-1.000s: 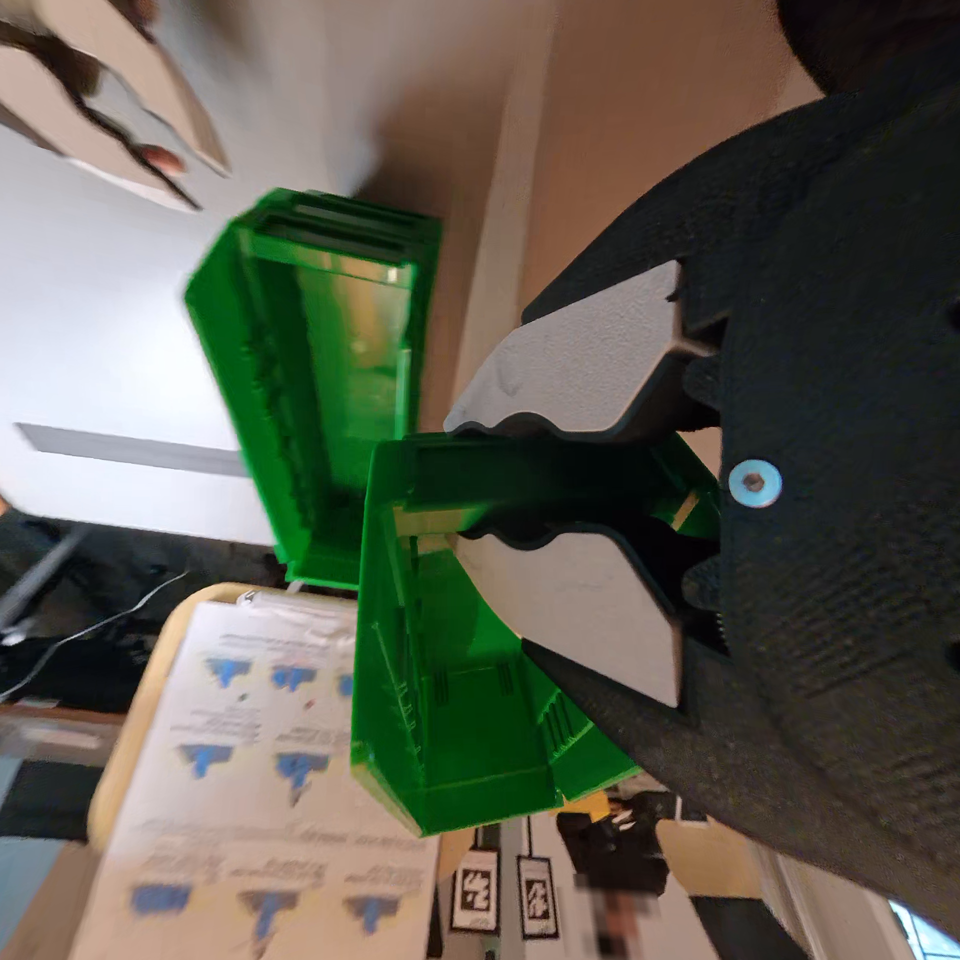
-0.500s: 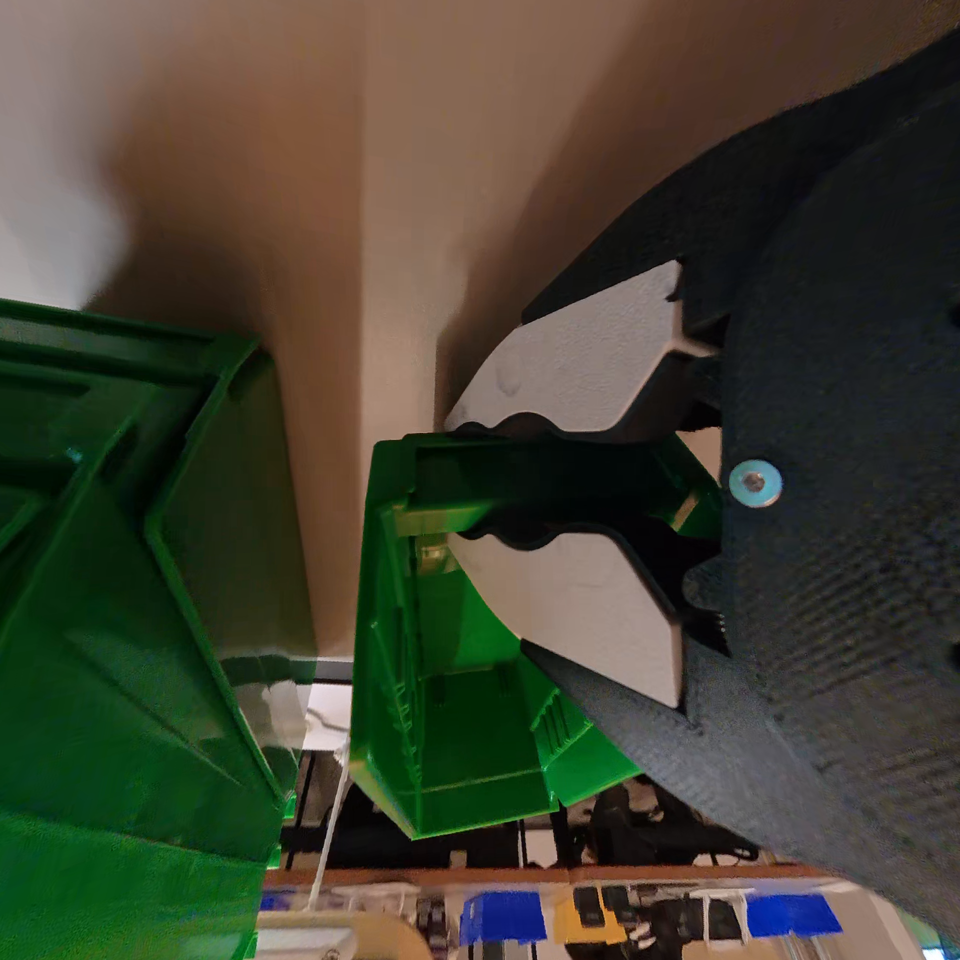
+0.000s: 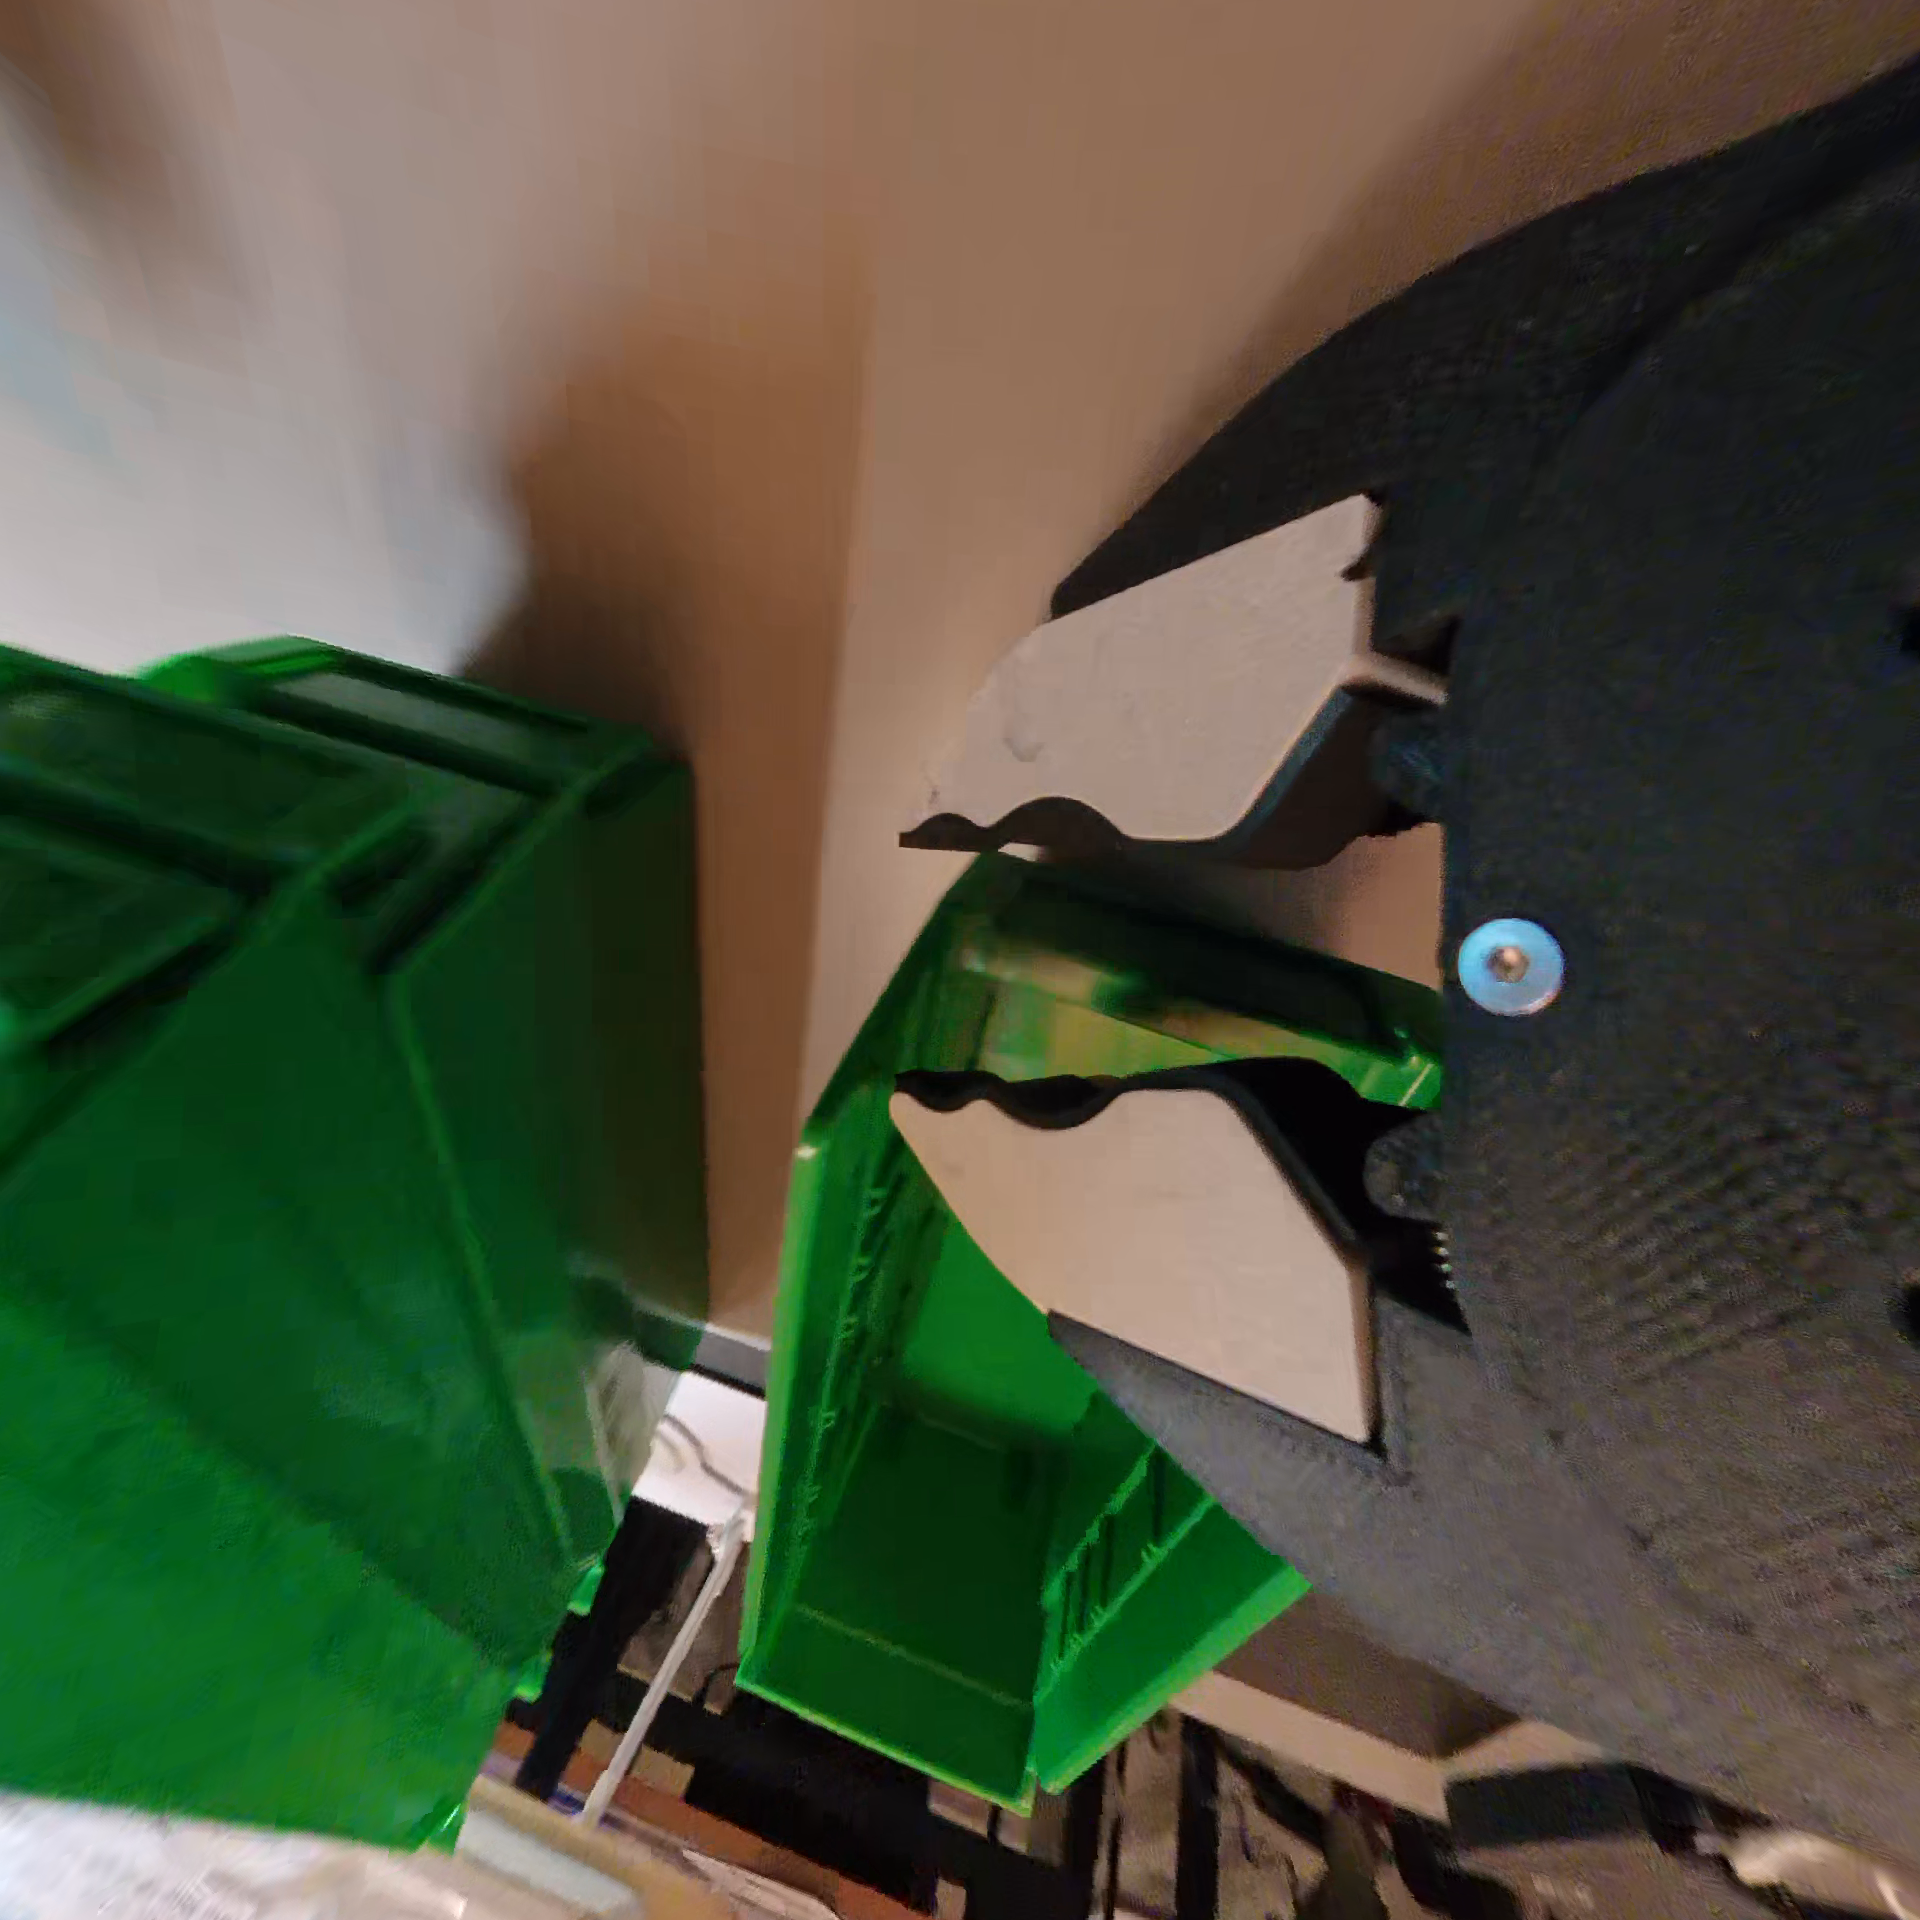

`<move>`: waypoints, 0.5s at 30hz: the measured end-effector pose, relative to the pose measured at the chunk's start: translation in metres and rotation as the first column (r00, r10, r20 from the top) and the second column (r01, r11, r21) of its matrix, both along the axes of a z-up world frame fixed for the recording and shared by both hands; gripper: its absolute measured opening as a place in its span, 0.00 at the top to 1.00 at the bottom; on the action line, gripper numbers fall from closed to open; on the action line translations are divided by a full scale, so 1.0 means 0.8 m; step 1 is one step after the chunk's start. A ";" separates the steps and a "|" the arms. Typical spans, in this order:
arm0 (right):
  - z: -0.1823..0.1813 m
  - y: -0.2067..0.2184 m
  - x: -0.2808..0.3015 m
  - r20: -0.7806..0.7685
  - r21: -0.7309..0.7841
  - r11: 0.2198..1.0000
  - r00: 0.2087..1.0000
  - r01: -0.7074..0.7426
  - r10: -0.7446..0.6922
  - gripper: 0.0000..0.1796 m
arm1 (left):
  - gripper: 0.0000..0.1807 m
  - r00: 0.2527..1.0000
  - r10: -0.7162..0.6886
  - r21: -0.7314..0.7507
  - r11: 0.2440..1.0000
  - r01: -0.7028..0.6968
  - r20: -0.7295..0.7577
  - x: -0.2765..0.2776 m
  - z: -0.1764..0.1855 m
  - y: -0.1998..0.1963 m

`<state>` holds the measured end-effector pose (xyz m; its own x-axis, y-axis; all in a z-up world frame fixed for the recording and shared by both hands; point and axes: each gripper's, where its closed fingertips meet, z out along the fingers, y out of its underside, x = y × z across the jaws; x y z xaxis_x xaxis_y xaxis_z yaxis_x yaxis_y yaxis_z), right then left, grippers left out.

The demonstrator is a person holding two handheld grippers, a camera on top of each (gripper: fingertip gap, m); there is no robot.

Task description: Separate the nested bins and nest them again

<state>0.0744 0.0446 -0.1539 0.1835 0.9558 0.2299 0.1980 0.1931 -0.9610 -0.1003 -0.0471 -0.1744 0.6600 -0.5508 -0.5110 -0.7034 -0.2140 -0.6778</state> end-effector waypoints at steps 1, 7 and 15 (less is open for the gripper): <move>0.000 0.000 0.000 -0.002 0.001 1.000 1.000 0.000 0.000 0.75 | 0.77 0.999 -0.003 0.010 1.000 0.003 0.047 0.006 0.012 -0.002; 0.001 -0.001 -0.001 -0.004 0.002 1.000 1.000 0.003 -0.003 0.75 | 0.78 0.986 -0.021 0.144 0.990 -0.003 0.165 0.039 0.091 0.005; 0.021 -0.004 0.002 -0.043 0.055 0.998 0.999 0.012 -0.009 0.76 | 0.79 0.984 -0.036 0.258 0.966 -0.011 0.175 0.075 0.150 0.026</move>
<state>0.0763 0.0417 -0.1373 0.2042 0.9397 0.2742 0.1590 0.2445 -0.9565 -0.0403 -0.0261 -0.0546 0.7466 -0.4250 -0.5119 -0.5685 -0.0079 -0.8227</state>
